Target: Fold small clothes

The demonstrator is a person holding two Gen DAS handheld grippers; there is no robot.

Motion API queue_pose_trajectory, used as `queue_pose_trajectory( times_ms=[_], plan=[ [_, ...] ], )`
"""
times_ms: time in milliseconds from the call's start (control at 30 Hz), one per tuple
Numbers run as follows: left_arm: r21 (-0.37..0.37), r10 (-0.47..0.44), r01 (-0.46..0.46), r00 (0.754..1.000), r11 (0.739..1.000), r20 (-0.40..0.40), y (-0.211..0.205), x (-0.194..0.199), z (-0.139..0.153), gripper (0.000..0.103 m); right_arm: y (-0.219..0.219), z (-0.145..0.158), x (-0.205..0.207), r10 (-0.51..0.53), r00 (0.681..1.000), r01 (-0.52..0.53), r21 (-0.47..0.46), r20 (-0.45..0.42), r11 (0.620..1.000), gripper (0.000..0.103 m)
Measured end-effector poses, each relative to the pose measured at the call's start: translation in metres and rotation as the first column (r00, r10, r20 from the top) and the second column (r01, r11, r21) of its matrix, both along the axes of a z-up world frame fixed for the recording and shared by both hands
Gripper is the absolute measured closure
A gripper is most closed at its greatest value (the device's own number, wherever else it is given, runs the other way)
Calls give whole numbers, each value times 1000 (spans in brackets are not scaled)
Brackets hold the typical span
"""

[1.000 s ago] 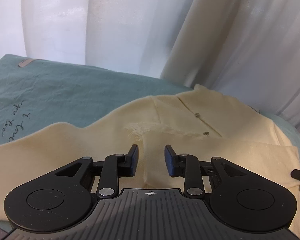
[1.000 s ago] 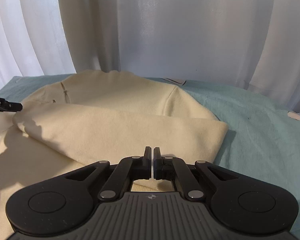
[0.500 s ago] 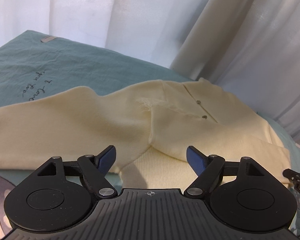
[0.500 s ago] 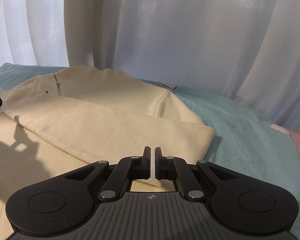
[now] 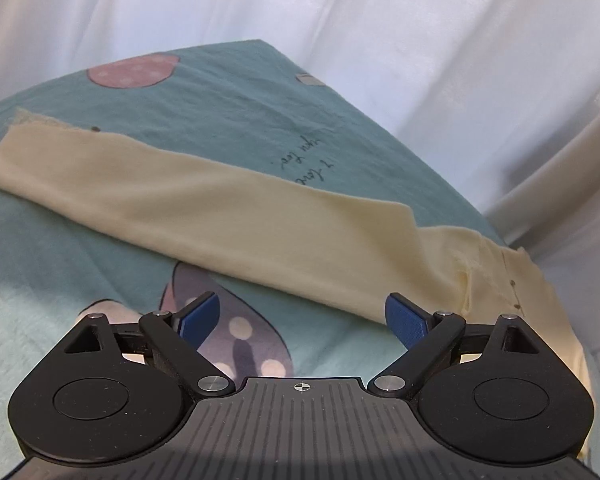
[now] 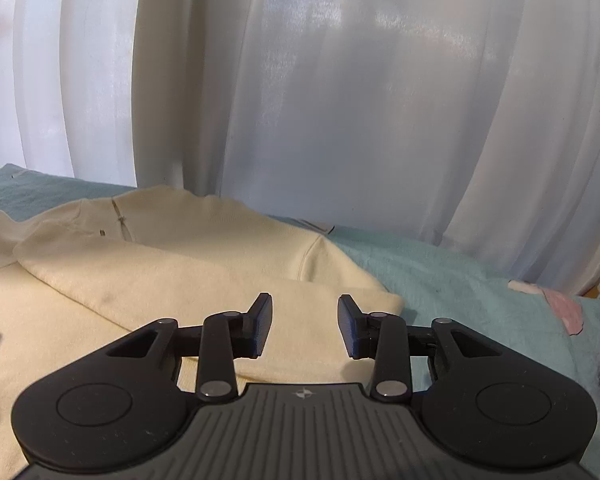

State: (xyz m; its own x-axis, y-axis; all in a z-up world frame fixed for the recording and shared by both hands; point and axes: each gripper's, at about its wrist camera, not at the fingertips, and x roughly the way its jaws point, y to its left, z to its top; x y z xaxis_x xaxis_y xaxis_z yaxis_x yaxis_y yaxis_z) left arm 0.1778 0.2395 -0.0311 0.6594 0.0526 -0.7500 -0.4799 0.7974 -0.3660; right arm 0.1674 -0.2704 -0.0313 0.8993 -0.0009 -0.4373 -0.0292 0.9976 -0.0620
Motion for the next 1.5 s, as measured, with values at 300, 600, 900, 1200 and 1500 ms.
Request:
queue_pose_trajectory(
  times_ms=[300,600,900,1200,1500],
  plan=[
    [-122,382,-371,921,921,79,88,-38,-20,13,0,1,-19,231,972,-171,550,-41,817,42],
    [-313,625,-565,769,763,135,150,-66,-42,40,20,-3,-35,270,957,-172,549,-103,818,42],
    [-397,704,-613,698,683,133,178,-68,-58,96,30,-1,-32,268,958,-170,551,-102,817,42],
    [-138,330,-299,844,944,423,103,-36,16,95,26,-1,-29,229,967,-136,537,-110,833,42],
    [223,-508,463,698,858,504,-126,24,81,83,16,3,-36,199,976,-121,544,-87,830,42]
  ],
)
